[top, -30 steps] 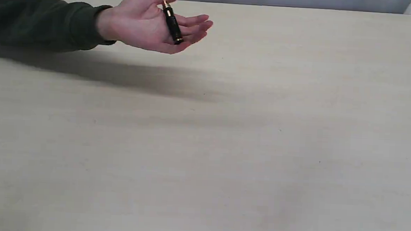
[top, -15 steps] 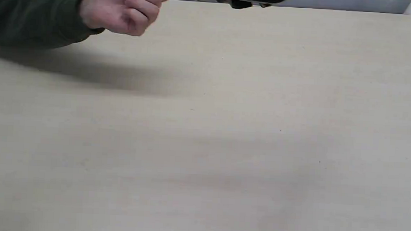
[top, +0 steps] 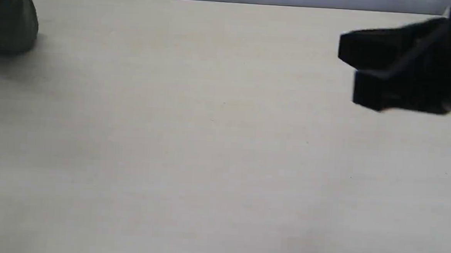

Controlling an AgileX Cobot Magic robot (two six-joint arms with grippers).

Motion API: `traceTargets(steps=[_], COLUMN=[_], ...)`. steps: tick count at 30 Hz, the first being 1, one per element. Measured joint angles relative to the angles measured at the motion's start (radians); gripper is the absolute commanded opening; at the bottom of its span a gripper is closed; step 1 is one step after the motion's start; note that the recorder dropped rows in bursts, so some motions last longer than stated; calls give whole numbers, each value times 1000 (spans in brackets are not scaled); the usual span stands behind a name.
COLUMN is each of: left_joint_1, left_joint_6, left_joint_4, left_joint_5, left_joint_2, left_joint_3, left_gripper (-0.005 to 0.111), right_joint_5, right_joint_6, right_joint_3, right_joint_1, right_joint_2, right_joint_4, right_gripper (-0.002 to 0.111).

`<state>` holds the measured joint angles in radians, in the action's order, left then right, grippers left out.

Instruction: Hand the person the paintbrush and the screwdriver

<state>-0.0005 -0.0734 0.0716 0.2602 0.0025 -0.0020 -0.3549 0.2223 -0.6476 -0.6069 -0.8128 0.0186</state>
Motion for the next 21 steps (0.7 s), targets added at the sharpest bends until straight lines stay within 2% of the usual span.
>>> traceTargets(steps=[7,21], left_joint_1=[0,0], left_joint_6=[0,0], left_joint_4=[0,0], left_joint_5=[0,0], left_joint_2=[0,0], left_joint_3=[0,0], left_gripper=[0,0], right_joint_5=[74,256], right_joint_6=[0,0], right_joint_3=[212,478], right_joint_1=[0,0], right_joint_2=[241,602], right_joint_4=[-27,-88], right_gripper=[4,4])
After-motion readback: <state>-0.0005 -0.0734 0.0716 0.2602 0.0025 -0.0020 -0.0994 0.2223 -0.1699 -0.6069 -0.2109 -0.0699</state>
